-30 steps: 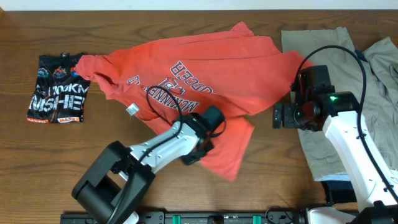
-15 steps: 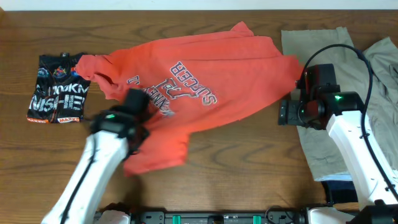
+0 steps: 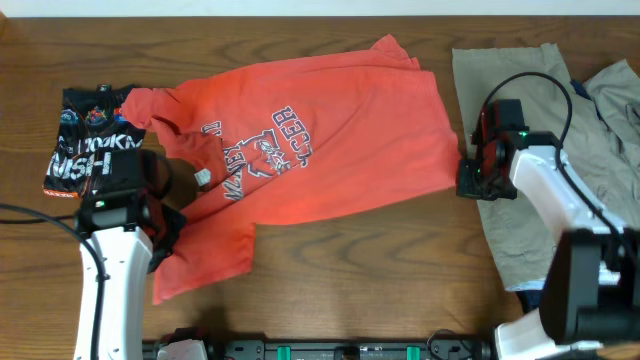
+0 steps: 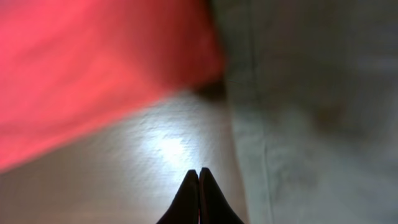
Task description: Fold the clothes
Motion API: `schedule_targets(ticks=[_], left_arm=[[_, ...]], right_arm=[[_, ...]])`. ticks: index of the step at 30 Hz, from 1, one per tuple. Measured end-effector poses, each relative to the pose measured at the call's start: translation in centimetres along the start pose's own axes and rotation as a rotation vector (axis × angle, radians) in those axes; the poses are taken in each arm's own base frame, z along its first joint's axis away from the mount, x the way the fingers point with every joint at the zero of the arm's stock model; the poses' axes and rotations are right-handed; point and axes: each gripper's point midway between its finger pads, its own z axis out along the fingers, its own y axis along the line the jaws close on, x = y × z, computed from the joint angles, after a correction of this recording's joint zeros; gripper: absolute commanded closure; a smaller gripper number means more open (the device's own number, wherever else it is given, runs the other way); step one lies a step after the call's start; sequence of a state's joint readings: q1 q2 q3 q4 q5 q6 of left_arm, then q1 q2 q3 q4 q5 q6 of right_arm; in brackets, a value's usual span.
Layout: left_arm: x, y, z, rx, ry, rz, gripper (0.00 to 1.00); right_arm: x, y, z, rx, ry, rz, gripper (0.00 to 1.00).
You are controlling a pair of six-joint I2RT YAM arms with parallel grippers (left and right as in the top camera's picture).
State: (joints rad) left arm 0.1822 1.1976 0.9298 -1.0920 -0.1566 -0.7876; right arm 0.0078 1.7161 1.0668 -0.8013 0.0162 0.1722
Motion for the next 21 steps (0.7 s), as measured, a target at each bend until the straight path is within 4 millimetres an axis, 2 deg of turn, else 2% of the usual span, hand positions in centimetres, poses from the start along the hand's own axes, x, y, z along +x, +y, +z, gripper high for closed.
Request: schedule_targets(ticks=[6, 9, 11, 16, 18, 21], left_arm=[[-0.6, 0.8, 0.2, -0.01, 0.006, -0.021, 0.94], [-0.2, 0.5, 0.2, 0.008, 0.027, -0.005, 0.94], [0.0, 0.3, 0.2, 0.023, 0.042, 0.005, 0.94], [0.4, 0.0, 0.2, 0.038, 0.064, 0.013, 0.94], [0.5, 0.0, 0.1, 0.039, 0.067, 0.017, 0.94], [0.5, 0.0, 0.1, 0.041, 0.068, 0.023, 0.94]], right_arm=[[-1.4, -3.3, 3.6, 0.016, 0.009, 0.091, 0.98], [-2.5, -5.5, 3.8, 0.016, -0.027, 0.154, 0.95], [-3.2, -7.8, 3.8, 0.024, -0.055, 0.224, 0.96], [-2.9, -12.5, 3.4, 0.018, -0.058, 0.42, 0.99], [-3.0, -13.0, 2.9, -0.044, -0.053, 0.472, 0.98], [-3.3, -11.2, 1.8, -0.208, -0.036, 0.467, 0.94]])
